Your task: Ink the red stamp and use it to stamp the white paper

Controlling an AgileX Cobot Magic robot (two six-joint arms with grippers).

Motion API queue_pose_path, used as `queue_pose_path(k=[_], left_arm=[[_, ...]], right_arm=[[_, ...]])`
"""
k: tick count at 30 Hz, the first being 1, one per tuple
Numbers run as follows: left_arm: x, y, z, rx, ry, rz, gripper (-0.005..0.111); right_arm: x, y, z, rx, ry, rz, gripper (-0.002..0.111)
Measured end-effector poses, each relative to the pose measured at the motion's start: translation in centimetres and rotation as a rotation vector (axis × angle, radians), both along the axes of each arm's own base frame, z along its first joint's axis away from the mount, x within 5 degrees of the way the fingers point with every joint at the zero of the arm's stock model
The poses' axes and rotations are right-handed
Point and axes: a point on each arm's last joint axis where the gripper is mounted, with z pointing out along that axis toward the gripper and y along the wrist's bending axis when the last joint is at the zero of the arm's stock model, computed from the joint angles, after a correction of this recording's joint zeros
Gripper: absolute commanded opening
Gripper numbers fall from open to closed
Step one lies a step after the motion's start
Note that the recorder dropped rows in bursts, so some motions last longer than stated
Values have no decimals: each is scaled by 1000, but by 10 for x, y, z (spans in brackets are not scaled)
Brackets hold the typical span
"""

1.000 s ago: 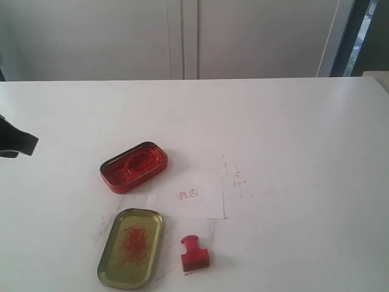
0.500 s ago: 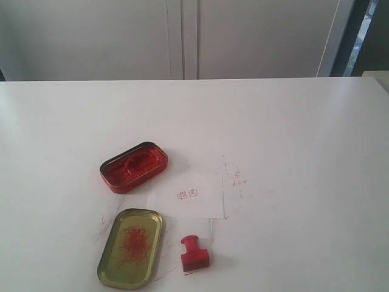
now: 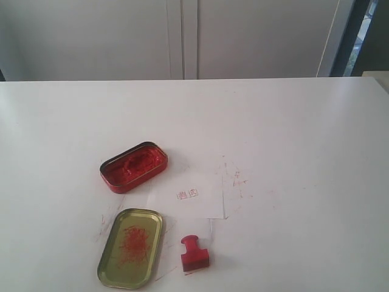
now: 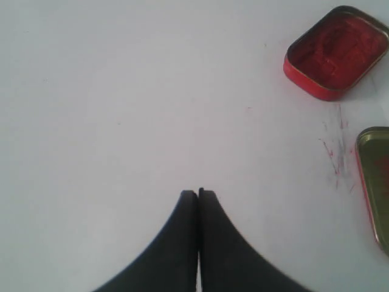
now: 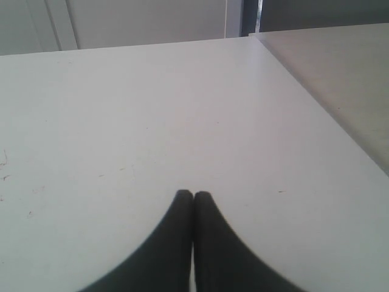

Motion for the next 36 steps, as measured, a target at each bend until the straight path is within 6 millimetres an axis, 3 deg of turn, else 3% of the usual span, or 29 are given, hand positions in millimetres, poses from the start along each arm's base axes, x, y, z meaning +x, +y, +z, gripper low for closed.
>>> queue_pose_path(k=[16,22,26,36], left_arm=[[-44,13,-60,-23,-156,113,0],[-54,13,-71,-34,-253,113,0],[-56,13,-88,-34,-217,113,0],[-55,13,-88,-38,-224,113,0]], right_arm=[[0,0,0,0,0,0,0],[0,0,0,0,0,0,0],[0,0,0,0,0,0,0],[0,0,0,0,0,0,0]])
